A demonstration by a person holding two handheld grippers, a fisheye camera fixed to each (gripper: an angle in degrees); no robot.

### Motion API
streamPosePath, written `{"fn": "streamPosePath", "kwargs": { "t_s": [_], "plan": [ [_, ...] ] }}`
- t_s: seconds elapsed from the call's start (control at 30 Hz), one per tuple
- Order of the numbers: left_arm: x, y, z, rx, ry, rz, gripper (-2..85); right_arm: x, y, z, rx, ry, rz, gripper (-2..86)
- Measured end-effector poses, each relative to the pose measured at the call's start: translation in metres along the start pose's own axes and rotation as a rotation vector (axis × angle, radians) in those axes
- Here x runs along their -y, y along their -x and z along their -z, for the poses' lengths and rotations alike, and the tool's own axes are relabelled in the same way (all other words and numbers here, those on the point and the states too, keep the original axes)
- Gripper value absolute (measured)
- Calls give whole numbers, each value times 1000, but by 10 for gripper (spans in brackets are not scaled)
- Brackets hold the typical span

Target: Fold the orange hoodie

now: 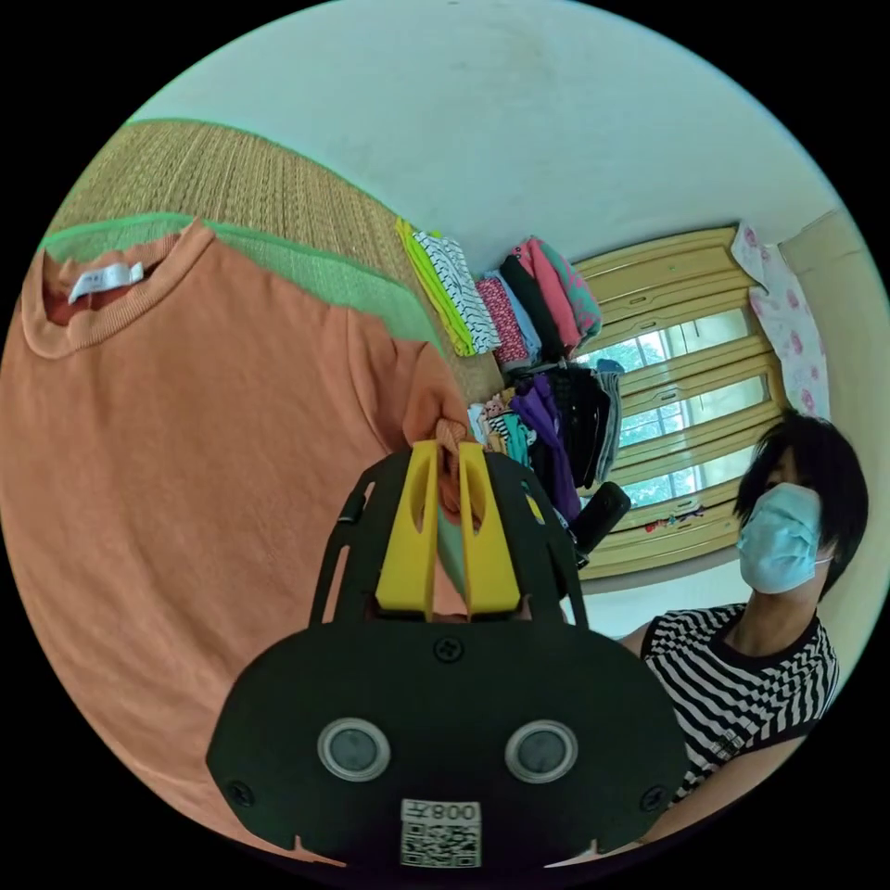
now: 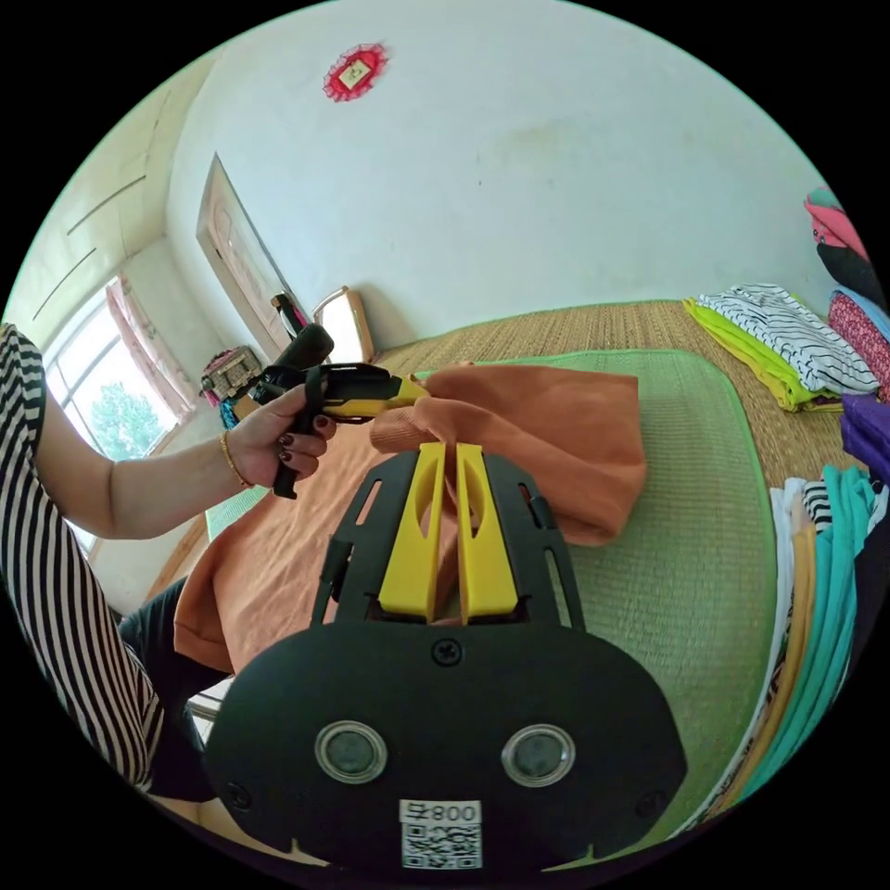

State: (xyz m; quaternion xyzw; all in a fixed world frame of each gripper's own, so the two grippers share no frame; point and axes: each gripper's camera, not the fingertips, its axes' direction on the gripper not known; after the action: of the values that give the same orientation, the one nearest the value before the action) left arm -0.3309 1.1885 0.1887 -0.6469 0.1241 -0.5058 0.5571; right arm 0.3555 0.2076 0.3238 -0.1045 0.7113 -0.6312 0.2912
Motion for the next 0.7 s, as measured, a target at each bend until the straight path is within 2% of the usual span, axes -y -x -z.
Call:
{"fn": "streamPosePath", "kwargs": {
  "t_s": [0.13,0.33,0.47,0.7],
  "plan": [
    [-3,-28,58,18,-25,-44,36,21,23,2,123,-38,26,22],
    [-26,-51,156,64,-63,-64,35,68,96,-16,221,29,132,22],
    [-44,-40,215,95,-84,-10,36,95,153,-48,263,115,203,22],
    [-50,-6,264,146,-61,48,35,122,200,-110,298,241,207,22]
  ]
}}
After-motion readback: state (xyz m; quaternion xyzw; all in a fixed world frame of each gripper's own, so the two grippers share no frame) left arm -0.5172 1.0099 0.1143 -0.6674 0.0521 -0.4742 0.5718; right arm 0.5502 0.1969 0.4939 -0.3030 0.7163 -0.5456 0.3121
